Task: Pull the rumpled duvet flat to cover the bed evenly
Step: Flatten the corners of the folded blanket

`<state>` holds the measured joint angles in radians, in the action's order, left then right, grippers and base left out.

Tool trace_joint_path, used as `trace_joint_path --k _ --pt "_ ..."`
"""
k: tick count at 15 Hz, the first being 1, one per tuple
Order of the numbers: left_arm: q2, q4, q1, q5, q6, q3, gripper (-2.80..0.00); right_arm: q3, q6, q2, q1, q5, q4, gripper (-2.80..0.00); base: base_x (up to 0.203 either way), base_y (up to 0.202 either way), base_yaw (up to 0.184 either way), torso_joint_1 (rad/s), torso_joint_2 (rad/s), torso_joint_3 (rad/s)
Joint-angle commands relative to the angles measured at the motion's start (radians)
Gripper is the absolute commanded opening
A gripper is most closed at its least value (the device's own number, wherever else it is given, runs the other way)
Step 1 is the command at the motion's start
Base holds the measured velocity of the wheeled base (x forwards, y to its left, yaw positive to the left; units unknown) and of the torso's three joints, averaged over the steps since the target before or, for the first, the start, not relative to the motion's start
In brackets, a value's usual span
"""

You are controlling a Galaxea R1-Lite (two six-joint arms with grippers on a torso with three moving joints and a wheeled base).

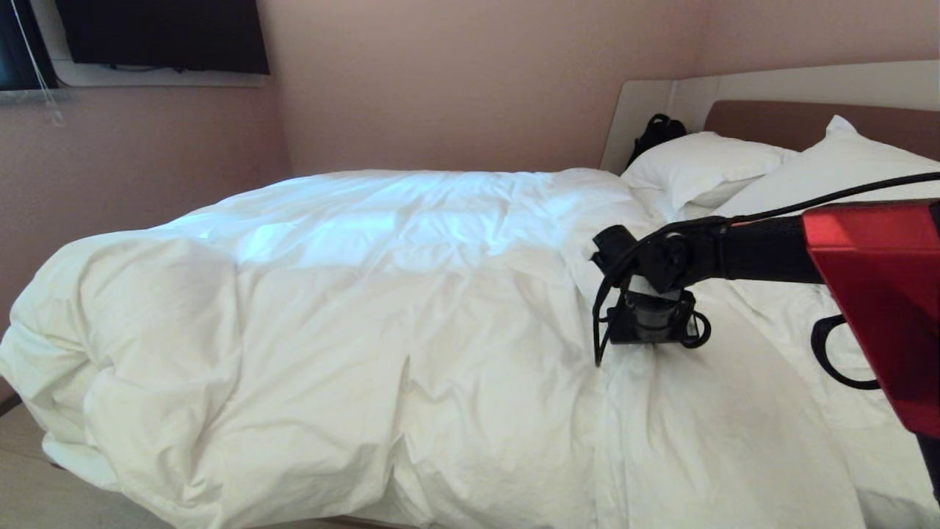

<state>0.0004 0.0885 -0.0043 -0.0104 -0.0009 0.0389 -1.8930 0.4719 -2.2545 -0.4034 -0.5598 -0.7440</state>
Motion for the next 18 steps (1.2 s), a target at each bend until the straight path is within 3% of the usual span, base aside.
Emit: trace_joint_path --k 1,4,6,9,12,18 --pt "0.001 0.000 0.001 0.000 -0.001 0.001 -2.80 0.000 0.006 0.063 0.002 0.220 0.000 -2.80 0.000 0.000 0.000 0.000 0.00 0.000" --pt "0.001 0.000 0.000 0.000 -0.001 0.001 -2.80 -0.004 0.021 0.120 0.009 0.493 0.004 -2.80 0.000 0.000 0.000 0.000 0.00 0.000" --pt "0.000 0.000 0.000 0.000 -0.001 0.001 -2.80 -0.006 0.031 0.143 0.011 0.606 0.006 -2.80 0.000 0.000 0.000 0.000 0.00 0.000" --pt "0.001 0.000 0.001 0.000 -0.001 0.001 -2.80 0.000 0.081 0.141 0.009 0.611 0.087 -2.80 0.000 0.000 0.000 0.000 0.00 0.000" --pt "0.001 0.000 0.001 0.000 -0.001 0.000 -2.80 -0.001 0.108 0.126 -0.009 0.684 0.133 -2.80 0.000 0.000 0.000 0.000 0.00 0.000" --pt "0.001 0.000 0.000 0.000 -0.001 0.000 -2.80 -0.006 0.105 0.061 -0.009 0.676 0.143 -2.80 0.000 0.000 0.000 0.000 0.00 0.000"
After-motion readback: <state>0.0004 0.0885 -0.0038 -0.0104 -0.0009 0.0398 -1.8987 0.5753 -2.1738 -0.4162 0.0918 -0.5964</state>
